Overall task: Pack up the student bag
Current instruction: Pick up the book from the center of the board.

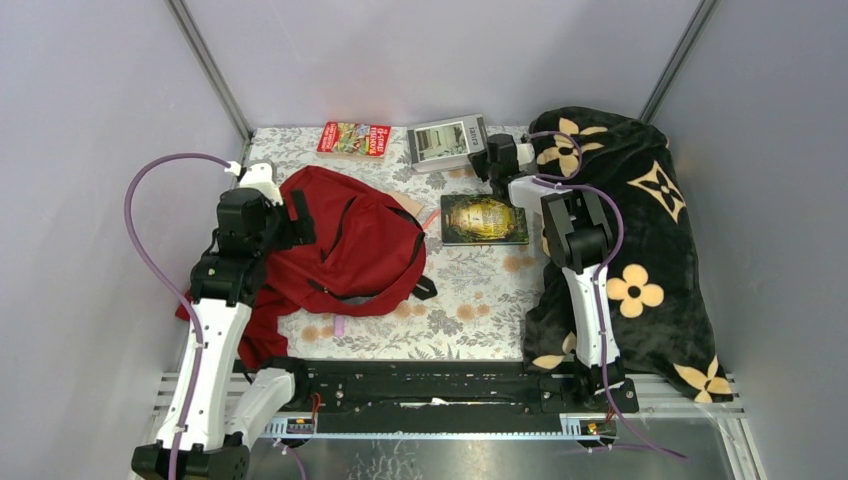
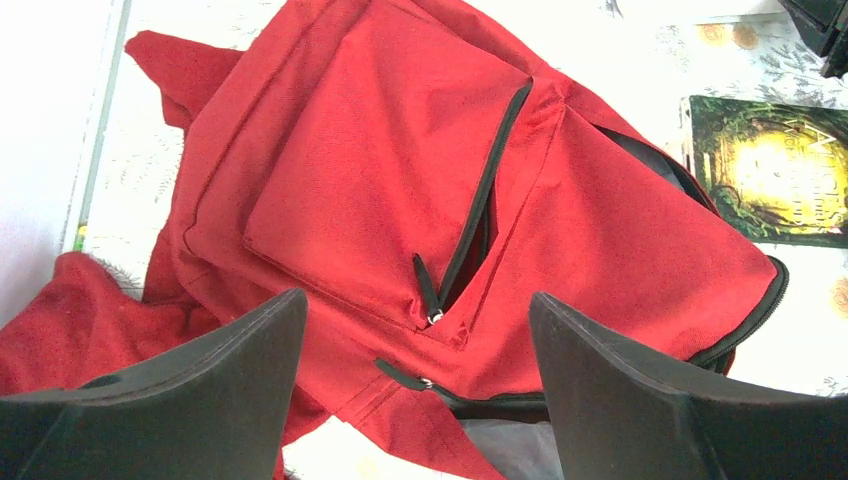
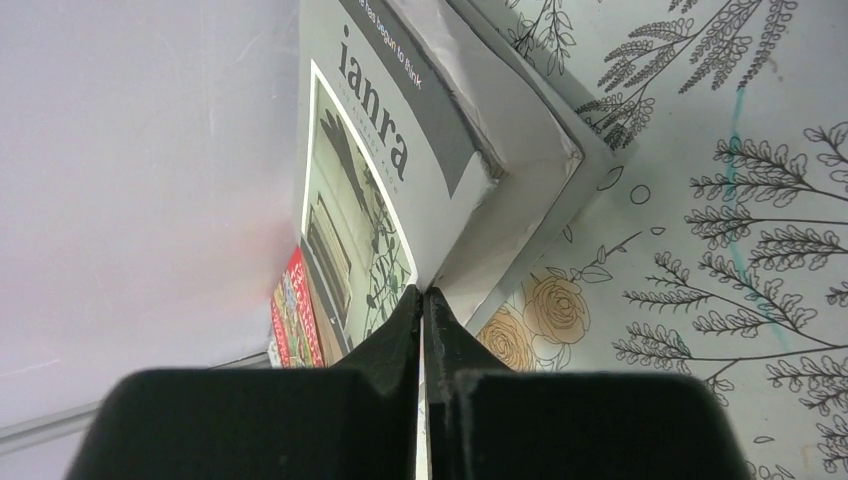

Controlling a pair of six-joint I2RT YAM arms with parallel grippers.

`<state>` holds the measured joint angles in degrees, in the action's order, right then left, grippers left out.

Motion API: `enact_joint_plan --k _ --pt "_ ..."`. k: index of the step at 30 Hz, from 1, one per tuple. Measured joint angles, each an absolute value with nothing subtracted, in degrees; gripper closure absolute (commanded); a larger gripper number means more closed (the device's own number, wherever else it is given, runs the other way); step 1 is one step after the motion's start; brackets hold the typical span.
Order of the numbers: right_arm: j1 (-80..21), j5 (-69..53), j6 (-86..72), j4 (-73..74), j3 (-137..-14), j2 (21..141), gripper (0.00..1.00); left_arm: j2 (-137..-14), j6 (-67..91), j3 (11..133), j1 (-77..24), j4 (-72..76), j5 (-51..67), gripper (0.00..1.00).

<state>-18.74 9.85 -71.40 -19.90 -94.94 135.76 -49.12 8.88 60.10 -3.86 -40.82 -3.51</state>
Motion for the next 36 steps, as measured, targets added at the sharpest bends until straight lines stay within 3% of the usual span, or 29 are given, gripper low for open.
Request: enact_joint_plan --k 3,16,28,36 --pt "-18.7 9.5 -71.4 -20.9 -93.2 134.8 1.0 -49.7 9.4 60.1 -3.8 -40.8 -2.5 0.02" --pt "-18.7 3.0 -61.8 -23.2 -70.0 109.6 1.0 -59.6 13.3 64.9 -3.7 -38.8 6.4 0.01" --pt "-18.7 -7.0 -48.4 -17.8 -61.4 84.5 1.0 -65.6 17.4 61.9 -3.7 -22.7 21.3 0.01" --pt "-18.7 -22.3 -43.0 -9.1 -61.1 74.5 1.0 -72.1 18.4 67.0 -3.8 -20.0 35.8 0.01"
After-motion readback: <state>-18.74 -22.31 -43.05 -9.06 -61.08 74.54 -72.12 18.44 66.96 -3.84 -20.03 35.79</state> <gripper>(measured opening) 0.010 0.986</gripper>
